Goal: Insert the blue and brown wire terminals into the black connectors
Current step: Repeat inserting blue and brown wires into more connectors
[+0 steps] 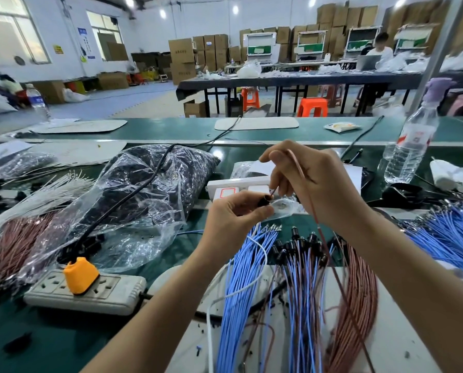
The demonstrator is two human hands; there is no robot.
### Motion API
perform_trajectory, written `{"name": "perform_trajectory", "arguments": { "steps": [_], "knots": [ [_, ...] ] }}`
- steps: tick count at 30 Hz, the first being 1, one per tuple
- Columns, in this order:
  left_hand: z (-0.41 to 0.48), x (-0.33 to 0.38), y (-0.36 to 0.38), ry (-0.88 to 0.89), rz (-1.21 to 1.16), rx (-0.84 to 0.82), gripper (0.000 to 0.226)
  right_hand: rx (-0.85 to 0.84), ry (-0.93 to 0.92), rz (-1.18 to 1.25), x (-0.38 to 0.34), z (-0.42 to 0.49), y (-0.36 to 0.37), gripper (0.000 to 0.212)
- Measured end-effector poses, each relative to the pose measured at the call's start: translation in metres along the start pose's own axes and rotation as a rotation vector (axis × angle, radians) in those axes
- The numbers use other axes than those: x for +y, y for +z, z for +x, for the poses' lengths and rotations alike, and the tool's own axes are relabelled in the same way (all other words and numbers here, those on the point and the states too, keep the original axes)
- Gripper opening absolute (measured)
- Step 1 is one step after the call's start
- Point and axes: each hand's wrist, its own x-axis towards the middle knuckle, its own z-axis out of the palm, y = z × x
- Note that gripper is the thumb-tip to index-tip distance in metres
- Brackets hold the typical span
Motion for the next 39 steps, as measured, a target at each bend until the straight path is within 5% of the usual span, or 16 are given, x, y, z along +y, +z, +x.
{"name": "perform_trajectory", "arguments": {
  "steps": [10,17,27,29,33,39],
  "knots": [
    [-0.046,-0.033,0.023,0.164,0.267,0.039,0.024,-0.015,0.322,0.198,0.023,-0.080,0.027,0.026],
    [-0.057,-0.040,0.026,0.000,0.076,0.009,0.018,0.010,0.716,0.888,0.049,-0.128,0.037,0.021],
    [-0.055,-0.037,0.022,-0.107,-0.171,-0.043,0.012,0.034,0.673,0.740,0.032,-0.123,0.044,0.027],
    [-0.049,-0.038,0.020,-0.300,-0.503,0.132,0.007,-0.093,0.743,0.818,0.027,-0.122,0.041,0.027],
    [-0.037,-0.042,-0.006,-0.606,-0.933,0.372,0.014,-0.736,0.769,1.085,0.027,-0.124,0.021,0.013],
    [-0.039,-0.041,0.005,-0.567,-1.058,0.277,0.021,-0.878,0.744,1.148,0.046,-0.124,-0.012,0.020]
  ]
}}
